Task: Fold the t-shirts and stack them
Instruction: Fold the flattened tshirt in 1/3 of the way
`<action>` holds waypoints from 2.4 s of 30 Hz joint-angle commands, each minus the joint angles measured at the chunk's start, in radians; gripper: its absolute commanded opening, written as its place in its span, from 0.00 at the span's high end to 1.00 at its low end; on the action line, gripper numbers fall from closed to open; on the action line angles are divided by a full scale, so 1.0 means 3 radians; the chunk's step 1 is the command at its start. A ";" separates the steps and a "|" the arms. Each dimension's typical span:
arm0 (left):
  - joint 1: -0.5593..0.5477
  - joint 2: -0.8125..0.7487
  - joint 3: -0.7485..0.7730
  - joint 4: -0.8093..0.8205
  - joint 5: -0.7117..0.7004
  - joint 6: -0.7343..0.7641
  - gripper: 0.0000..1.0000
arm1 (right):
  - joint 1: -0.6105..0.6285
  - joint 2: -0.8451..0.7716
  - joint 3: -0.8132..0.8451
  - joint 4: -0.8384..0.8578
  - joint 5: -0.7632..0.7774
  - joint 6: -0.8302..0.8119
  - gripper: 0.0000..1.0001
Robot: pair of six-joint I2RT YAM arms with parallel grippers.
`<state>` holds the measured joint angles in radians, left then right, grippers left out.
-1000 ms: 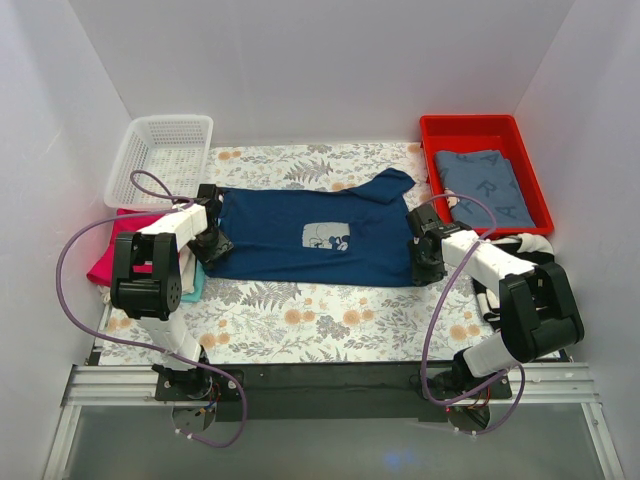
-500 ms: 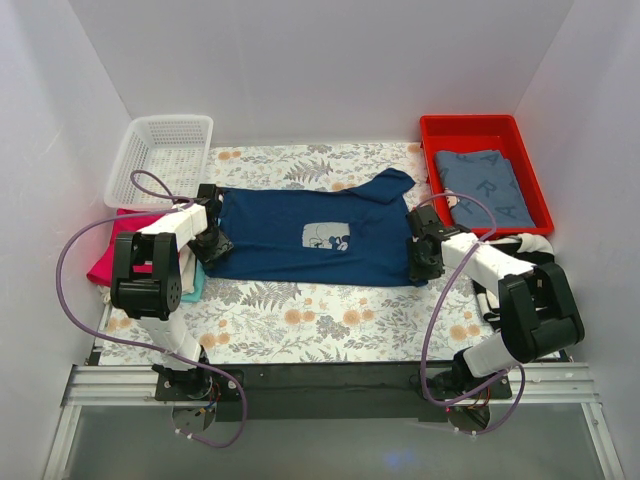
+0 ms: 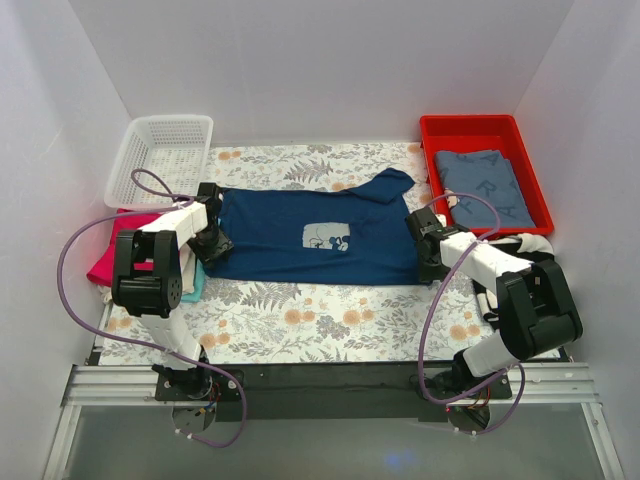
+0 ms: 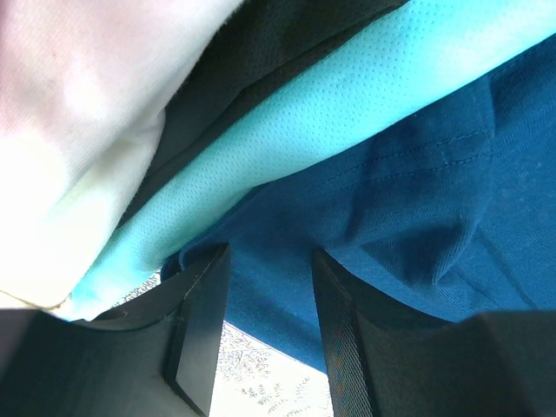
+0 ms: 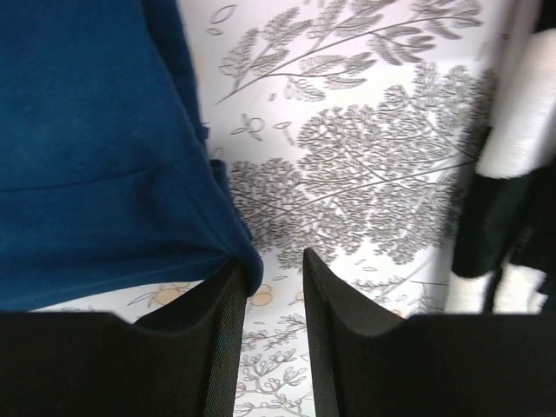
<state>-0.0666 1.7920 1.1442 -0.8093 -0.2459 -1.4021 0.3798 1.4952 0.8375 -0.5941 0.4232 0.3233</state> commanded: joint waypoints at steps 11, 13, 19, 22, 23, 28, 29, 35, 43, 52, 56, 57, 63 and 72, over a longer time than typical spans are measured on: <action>0.0053 0.0321 -0.0296 0.0013 -0.0183 0.0005 0.59 | -0.0074 0.0324 0.0383 -0.0284 0.0910 0.0129 0.63; 0.0058 0.0321 -0.0296 0.0018 -0.0188 0.0010 0.59 | -0.0125 0.0303 0.0445 -0.0310 0.1089 0.0180 0.64; 0.0089 0.0347 -0.0342 0.0034 -0.0178 0.0016 0.59 | -0.0218 0.0176 0.0680 -0.0336 0.1483 0.0247 0.66; 0.0094 0.0357 -0.0352 0.0039 -0.0172 0.0005 0.59 | -0.0218 0.0063 0.0701 -0.0285 0.1488 0.0242 0.67; 0.0094 0.0347 -0.0357 0.0044 -0.0167 0.0005 0.59 | -0.0218 -0.0008 0.0685 -0.0234 0.1463 0.0155 0.67; 0.0094 0.0321 -0.0342 0.0049 -0.0116 0.0005 0.59 | -0.0218 -0.0162 0.0609 -0.0121 0.1223 0.0063 0.71; 0.0094 0.0316 -0.0337 0.0044 -0.0111 0.0010 0.59 | -0.0218 -0.0253 0.0588 -0.0096 0.1182 0.0037 0.71; 0.0094 0.0336 -0.0306 0.0044 -0.0091 0.0010 0.59 | -0.0218 -0.0759 0.0368 0.0308 0.0086 -0.0448 0.73; 0.0094 0.0367 -0.0265 0.0049 -0.0086 0.0016 0.59 | -0.0213 -0.1205 0.0317 0.0283 -0.0383 -0.0408 0.71; 0.0094 0.0372 -0.0271 0.0080 -0.0060 0.0041 0.59 | -0.0213 -0.1063 0.0399 0.0345 -0.0541 -0.0311 0.69; 0.0094 0.0332 -0.0276 0.0095 -0.0039 0.0046 0.59 | -0.0202 -0.0572 0.0506 0.0339 -0.0746 -0.0178 0.74; 0.0094 0.0326 -0.0281 0.0100 -0.0039 0.0051 0.59 | -0.0202 -0.0505 0.0521 0.0364 -0.0751 -0.0178 0.74; 0.0094 0.0301 -0.0235 0.0121 0.0032 0.0077 0.60 | -0.0202 0.0062 0.0772 0.0452 -0.0996 -0.0203 0.74; 0.0094 0.0265 -0.0276 0.0121 0.0042 0.0051 0.60 | -0.0207 0.0421 0.0548 0.0309 -0.1069 -0.0101 0.78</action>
<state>-0.0467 1.7912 1.1339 -0.7925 -0.2043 -1.3849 0.3206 1.6115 1.0245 -0.4812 0.1123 0.2676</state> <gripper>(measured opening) 0.403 0.228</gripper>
